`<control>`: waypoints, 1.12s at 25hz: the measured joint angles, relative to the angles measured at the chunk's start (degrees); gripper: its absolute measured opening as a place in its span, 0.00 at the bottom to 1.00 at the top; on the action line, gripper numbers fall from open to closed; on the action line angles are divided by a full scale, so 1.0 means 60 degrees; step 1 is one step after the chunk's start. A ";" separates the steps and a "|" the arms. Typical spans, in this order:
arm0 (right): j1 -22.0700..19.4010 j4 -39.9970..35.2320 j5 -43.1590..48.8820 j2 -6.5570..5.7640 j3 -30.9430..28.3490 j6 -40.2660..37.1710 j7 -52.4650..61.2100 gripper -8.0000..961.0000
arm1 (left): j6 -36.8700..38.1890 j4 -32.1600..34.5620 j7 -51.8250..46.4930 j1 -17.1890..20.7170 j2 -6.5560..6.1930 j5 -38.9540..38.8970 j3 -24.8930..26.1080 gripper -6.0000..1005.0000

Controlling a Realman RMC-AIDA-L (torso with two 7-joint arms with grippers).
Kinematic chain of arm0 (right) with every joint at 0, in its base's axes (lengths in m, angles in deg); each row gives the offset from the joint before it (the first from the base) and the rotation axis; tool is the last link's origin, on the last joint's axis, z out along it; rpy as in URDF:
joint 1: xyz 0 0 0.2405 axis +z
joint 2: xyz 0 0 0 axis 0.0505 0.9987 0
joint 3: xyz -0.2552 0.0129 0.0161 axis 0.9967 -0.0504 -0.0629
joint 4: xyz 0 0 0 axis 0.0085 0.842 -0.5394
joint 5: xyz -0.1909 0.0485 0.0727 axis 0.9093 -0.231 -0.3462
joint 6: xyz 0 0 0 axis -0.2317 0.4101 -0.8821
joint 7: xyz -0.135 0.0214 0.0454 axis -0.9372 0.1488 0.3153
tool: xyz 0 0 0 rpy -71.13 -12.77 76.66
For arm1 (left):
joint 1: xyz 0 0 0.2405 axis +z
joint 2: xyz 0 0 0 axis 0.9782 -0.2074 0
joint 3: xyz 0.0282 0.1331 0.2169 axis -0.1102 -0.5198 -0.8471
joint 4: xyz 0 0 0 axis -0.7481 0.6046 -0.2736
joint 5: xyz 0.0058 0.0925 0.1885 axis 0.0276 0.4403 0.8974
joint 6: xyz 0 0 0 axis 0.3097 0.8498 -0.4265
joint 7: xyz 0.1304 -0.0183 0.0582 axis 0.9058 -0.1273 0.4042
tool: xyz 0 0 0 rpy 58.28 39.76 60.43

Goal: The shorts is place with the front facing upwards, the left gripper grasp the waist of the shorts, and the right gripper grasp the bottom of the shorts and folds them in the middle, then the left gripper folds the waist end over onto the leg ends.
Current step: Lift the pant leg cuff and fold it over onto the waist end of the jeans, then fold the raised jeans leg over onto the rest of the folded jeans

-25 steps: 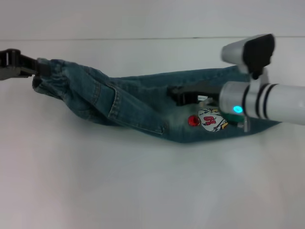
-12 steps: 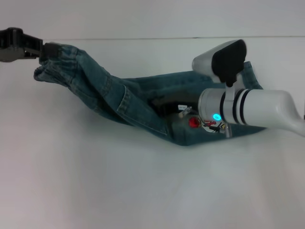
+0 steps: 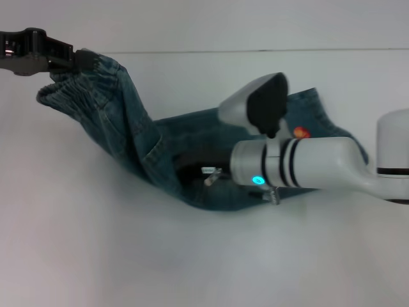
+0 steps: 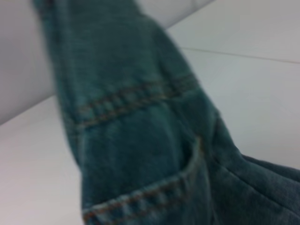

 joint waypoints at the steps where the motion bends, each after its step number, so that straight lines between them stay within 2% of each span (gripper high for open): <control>1: 0.0064 0.0093 0.0331 0.0000 -0.0294 0.0015 -0.0001 0.04 | 0.0010 -0.0002 -0.0001 -0.0013 0.0002 -0.0015 0.0000 0.04; 8: 0.0170 0.0826 0.3335 0.0001 -0.2881 0.0147 -0.0003 0.04 | 0.0050 -0.0004 -0.0035 -0.0039 -0.0019 -0.0258 0.0001 0.04; 16: 0.0219 0.1805 0.6951 -0.0012 -0.5549 0.1462 0.0077 0.04 | 0.0051 -0.0042 -0.0029 -0.0064 0.0004 -0.0259 -0.0008 0.04; 20: 0.0140 0.2096 0.7967 -0.0031 -0.6193 0.1859 0.0192 0.04 | 0.0030 -0.0220 0.0001 -0.0065 0.0009 -0.0259 -0.0015 0.04; 28: -0.0237 0.1714 0.8124 -0.0135 -0.6507 0.1828 0.0619 0.04 | -0.0013 -0.0254 0.0038 -0.0050 0.0111 -0.0259 -0.0032 0.04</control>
